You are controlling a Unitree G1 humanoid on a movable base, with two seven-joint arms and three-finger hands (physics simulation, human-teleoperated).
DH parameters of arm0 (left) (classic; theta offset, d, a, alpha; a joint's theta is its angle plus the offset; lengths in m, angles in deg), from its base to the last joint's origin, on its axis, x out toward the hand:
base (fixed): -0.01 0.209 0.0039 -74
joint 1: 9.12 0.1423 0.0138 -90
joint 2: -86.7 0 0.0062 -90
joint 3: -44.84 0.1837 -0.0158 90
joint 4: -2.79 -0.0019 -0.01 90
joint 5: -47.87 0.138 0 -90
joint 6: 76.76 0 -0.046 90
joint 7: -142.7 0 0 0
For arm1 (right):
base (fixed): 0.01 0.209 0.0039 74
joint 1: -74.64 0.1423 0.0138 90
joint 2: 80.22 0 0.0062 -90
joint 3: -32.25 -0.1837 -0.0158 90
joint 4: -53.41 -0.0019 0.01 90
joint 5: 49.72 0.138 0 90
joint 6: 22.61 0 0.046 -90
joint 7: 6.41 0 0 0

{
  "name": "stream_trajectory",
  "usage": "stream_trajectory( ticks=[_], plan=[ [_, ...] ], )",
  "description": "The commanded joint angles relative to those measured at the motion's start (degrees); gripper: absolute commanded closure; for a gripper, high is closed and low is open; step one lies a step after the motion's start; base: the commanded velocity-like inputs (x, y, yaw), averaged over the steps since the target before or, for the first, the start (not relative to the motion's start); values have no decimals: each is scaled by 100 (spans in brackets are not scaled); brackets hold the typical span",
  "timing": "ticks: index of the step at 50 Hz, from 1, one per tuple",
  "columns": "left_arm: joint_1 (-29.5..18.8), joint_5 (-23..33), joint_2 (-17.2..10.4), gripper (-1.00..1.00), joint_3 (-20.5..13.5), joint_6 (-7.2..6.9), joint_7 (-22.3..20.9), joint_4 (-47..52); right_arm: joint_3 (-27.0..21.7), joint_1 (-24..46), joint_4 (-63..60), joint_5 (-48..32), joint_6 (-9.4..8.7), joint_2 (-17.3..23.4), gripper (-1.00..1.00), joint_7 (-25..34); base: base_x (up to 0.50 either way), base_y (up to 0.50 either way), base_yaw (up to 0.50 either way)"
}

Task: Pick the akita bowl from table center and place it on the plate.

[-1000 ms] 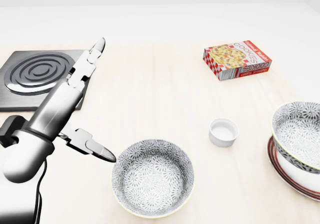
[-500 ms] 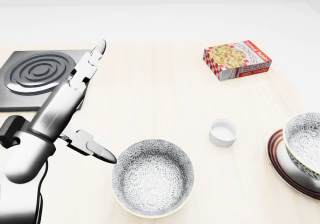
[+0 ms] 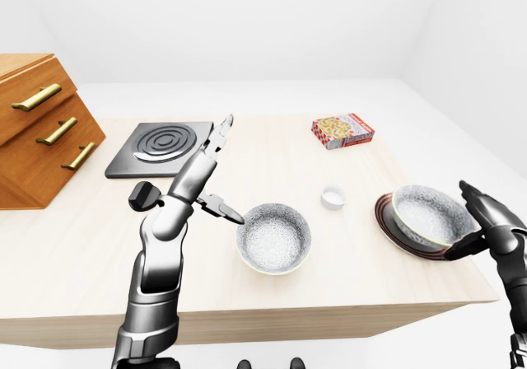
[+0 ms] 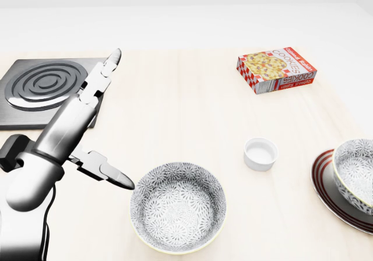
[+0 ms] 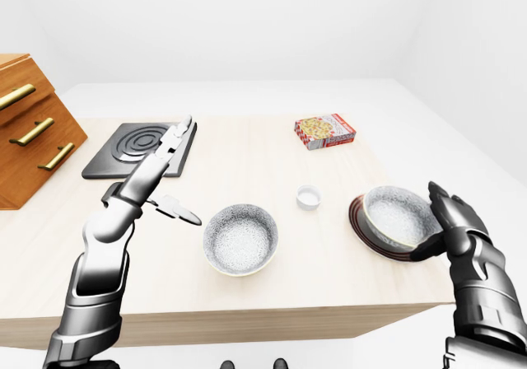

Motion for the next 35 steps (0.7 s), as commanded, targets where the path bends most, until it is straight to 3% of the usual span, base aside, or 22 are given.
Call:
stream_trajectory(
  ticks=[1,12,16,21,22,23,24,25,26,35],
  plan=[
    [-25,-32,-18,-100,-16,0,7,-33,-151,-157,-173,172,0,102,-100,95,0,0,0],
    [44,-12,3,-100,4,0,-1,82,-976,-1277,-2231,148,0,-170,-100,1009,0,0,0],
    [62,3,17,-100,10,0,-14,142,-1429,-1602,-3296,135,-155,-457,-100,1565,0,0,0],
    [123,12,43,-100,17,0,-41,294,-2144,-2207,-5395,520,-429,-1209,-100,2897,0,0,0],
    [125,12,43,-100,17,0,-42,298,-2197,-2196,-5444,490,-410,-1264,-100,2965,0,0,0],
    [126,6,40,-100,6,0,-38,306,-2334,-2316,-5904,658,-518,-1456,-100,3310,0,0,0],
    [123,-13,40,-100,-12,0,-42,330,-2460,-2364,-6235,781,-571,-1595,-100,3352,0,0,0],
    [134,-31,39,-100,-31,0,-47,389,-2622,-2334,-6753,1035,-856,-1760,-100,3352,0,0,0],
    [141,-55,44,-100,-43,0,-42,430,-2684,-2322,-7010,1172,-1000,-1845,-100,3352,0,0,0],
    [245,-560,86,-100,-205,0,36,819,-2574,-1770,-8913,2433,-1000,-2238,-100,3352,0,0,0]
  ],
)
